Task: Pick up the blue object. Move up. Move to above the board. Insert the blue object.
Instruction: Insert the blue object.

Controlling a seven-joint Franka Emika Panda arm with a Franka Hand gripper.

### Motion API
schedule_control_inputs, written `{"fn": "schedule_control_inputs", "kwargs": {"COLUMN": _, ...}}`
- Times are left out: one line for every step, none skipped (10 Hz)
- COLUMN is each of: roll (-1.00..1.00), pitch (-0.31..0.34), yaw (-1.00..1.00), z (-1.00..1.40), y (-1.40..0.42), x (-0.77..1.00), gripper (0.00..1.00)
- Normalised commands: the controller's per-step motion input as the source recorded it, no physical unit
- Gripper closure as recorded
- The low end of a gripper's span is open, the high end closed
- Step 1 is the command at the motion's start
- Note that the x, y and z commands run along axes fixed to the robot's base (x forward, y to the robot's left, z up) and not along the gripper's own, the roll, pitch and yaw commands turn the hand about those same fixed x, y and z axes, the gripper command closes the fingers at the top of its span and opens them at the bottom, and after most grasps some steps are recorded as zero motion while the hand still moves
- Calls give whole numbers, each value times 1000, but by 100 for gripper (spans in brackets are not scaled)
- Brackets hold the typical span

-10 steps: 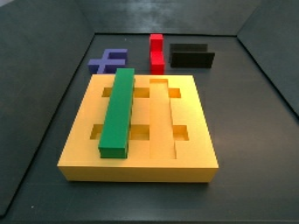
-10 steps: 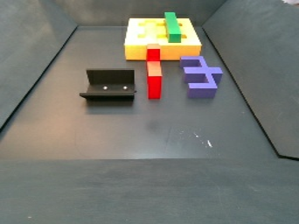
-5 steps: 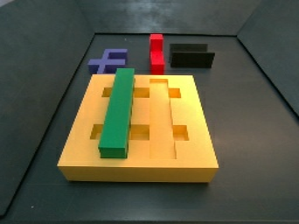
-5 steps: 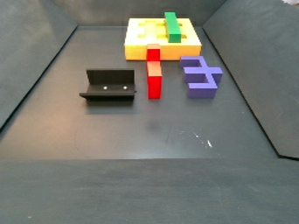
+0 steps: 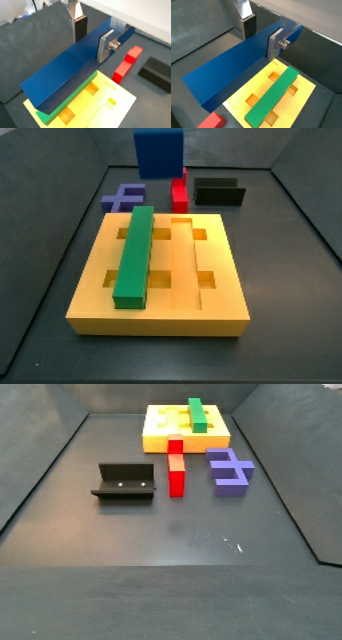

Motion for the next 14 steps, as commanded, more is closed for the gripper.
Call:
{"fn": "schedule_control_inputs", "kwargs": {"roll": -43, "pitch": -17, "yaw": 131, "z": -1000, "y": -317, "x": 97, "gripper": 100}}
{"fn": "schedule_control_inputs", "kwargs": {"roll": -94, "pitch": -16, "yaw": 183, "z": -886, "y": -406, "x": 131, "gripper": 100}}
{"fn": "schedule_control_inputs", "kwargs": {"roll": -156, "pitch": -10, "yaw": 209, "z": -740, "y": -446, "x": 120, "gripper": 100}}
{"fn": "schedule_control_inputs", "kwargs": {"roll": -199, "pitch": -94, "yaw": 129, "z": -629, "y": -366, "x": 140, "gripper": 100}}
{"fn": "schedule_control_inputs", "kwargs": {"roll": -204, "pitch": -127, "yaw": 103, "z": -620, "y": -300, "x": 169, "gripper": 100}}
{"fn": "schedule_control_inputs", "kwargs": {"roll": -46, "pitch": -180, "yaw": 0, "z": -889, "y": -34, "x": 151, "gripper": 100}}
{"fn": "schedule_control_inputs", "kwargs": {"roll": 0, "pitch": -84, "yaw": 0, "z": -983, "y": 109, "x": 377, "gripper": 100}}
{"fn": "schedule_control_inputs", "kwargs": {"roll": 126, "pitch": -16, "yaw": 134, "z": -837, "y": 229, "x": 497, "gripper": 100}}
{"fn": "schedule_control_inputs", "kwargs": {"roll": 166, "pitch": -59, "yaw": 180, "z": -580, "y": -97, "x": 214, "gripper": 100}}
{"fn": "schedule_control_inputs", "kwargs": {"roll": 111, "pitch": -61, "yaw": 0, "z": -700, "y": -220, "x": 223, "gripper": 100}}
{"fn": "schedule_control_inputs", "kwargs": {"roll": 0, "pitch": 0, "yaw": 0, "z": -466, "y": -166, "x": 0, "gripper": 100}}
{"fn": "schedule_control_inputs", "kwargs": {"roll": 204, "pitch": 4, "yaw": -106, "z": -151, "y": 0, "x": 0, "gripper": 100}}
{"fn": "schedule_control_inputs", "kwargs": {"roll": 237, "pitch": 0, "yaw": -134, "z": 0, "y": 186, "x": -66, "gripper": 100}}
{"fn": "schedule_control_inputs", "kwargs": {"roll": 267, "pitch": 0, "yaw": -86, "z": 17, "y": 283, "x": -114, "gripper": 100}}
